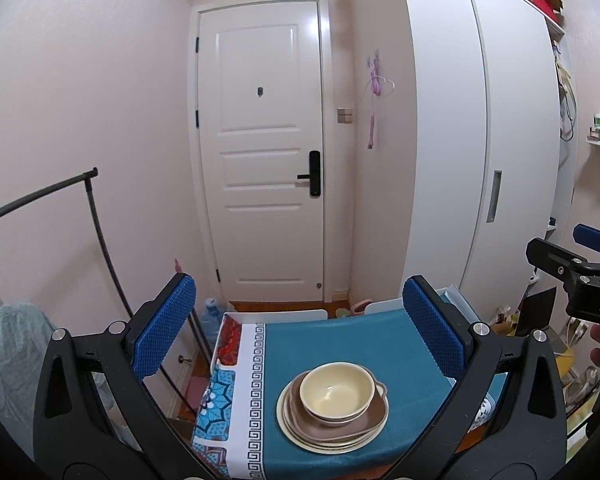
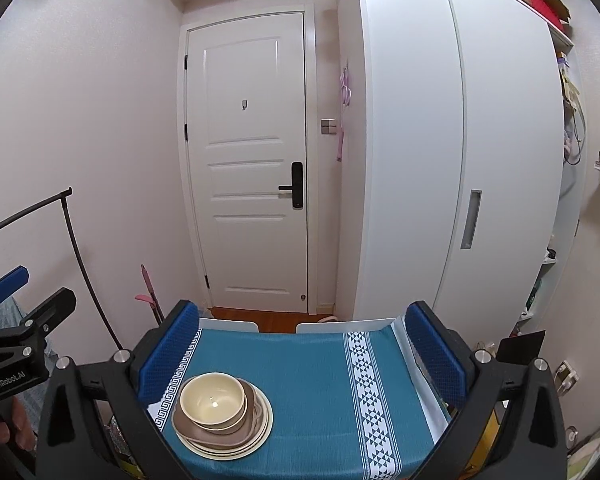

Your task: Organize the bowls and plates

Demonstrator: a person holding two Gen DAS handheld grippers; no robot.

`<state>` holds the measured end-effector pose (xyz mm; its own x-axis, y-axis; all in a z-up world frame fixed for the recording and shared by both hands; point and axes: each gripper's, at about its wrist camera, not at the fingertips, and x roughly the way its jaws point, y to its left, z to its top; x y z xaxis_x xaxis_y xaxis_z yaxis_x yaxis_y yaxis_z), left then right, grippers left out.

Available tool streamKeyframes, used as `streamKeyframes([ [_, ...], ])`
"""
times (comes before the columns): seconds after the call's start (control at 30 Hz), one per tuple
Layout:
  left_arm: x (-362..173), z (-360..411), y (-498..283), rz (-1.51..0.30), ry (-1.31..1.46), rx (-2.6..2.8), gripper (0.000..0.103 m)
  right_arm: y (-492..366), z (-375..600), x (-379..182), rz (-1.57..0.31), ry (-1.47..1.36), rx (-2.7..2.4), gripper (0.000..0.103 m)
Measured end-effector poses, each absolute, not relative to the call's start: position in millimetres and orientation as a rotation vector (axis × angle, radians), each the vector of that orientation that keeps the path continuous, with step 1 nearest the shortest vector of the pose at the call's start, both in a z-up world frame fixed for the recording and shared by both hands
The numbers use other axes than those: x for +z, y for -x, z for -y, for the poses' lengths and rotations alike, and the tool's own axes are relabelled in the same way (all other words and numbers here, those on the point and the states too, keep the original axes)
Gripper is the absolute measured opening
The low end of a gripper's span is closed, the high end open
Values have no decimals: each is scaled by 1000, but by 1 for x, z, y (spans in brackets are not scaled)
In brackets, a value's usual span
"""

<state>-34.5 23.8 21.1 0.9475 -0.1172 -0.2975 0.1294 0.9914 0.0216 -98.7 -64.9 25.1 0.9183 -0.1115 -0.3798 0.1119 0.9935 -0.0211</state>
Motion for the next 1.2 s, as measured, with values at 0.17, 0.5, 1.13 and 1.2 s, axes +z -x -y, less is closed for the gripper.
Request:
streamKeyframes([
  [0.17,22,-25,33,-302,-42,-125,103,99,66,25,-391,0,-113,103],
  [0.5,23,-33,28,-302,-43,-125,103,97,66,25,-392,0,-113,103],
  [1.13,21,-46,20,-242,-62,-55,103,88,64,22,-401,-5,-104,103],
  [1.2,21,-46,17,-243,-61,-51,103,83,64,20,-405,-5,-101,103],
])
